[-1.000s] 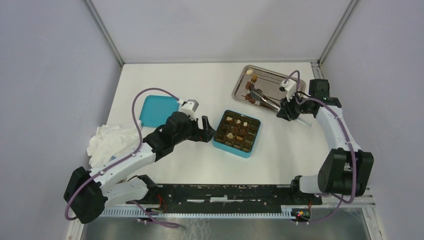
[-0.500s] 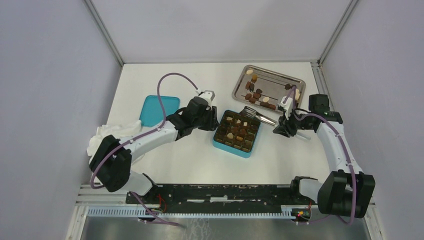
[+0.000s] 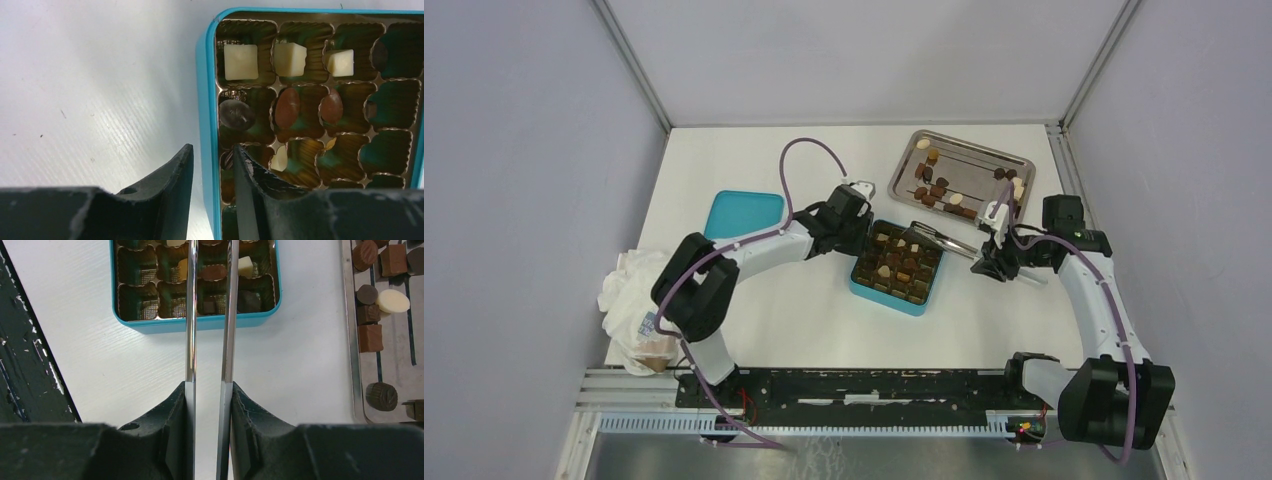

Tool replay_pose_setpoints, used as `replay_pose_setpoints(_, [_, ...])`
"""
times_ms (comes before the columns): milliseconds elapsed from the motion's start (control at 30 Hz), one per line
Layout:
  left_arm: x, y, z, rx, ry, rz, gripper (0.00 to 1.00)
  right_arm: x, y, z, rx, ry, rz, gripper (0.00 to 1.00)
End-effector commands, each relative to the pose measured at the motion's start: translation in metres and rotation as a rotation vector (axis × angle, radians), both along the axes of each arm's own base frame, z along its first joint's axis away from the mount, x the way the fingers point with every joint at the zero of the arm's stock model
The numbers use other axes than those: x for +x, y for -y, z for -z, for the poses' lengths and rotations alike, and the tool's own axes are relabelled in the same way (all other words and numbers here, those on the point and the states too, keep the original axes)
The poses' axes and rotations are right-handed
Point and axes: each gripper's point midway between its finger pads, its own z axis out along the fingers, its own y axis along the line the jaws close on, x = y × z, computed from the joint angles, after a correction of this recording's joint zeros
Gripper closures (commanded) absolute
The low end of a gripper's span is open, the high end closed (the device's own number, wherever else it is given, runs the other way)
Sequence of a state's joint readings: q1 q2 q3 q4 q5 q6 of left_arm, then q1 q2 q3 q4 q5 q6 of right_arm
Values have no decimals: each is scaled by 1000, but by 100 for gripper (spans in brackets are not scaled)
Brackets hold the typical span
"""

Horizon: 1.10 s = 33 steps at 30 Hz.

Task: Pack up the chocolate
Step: Place the fake chocolate in the packing box.

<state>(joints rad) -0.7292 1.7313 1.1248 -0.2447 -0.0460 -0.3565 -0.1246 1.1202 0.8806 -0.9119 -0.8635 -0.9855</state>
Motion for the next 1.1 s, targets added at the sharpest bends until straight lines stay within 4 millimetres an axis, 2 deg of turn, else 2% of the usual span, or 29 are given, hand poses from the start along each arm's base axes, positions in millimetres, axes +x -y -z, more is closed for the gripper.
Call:
replay_pose_setpoints(0, [11, 16, -11, -9, 32, 58, 59, -4, -4, -7, 11, 48, -34, 100])
replay_pose_setpoints(333, [23, 23, 2, 13, 21, 55, 66, -10, -5, -7, 3, 48, -49, 100])
replay_pose_setpoints(433, [25, 26, 5, 17, 15, 59, 70, -12, -4, -7, -6, 48, -55, 100])
replay_pose_setpoints(600, [27, 28, 5, 18, 17, 59, 98, -16, -2, -9, -30, 58, -66, 100])
replay_pose_setpoints(767, [32, 21, -17, -9, 94, 24, 98, -19, -1, -19, -38, 63, -77, 100])
replay_pose_setpoints(1000, [34, -3, -69, -82, 322, -55, 98, -27, -8, -37, -16, 78, -130, 100])
replay_pose_setpoints(1067, [35, -9, -92, -120, 408, -79, 98, -29, -9, -39, -15, 80, -143, 100])
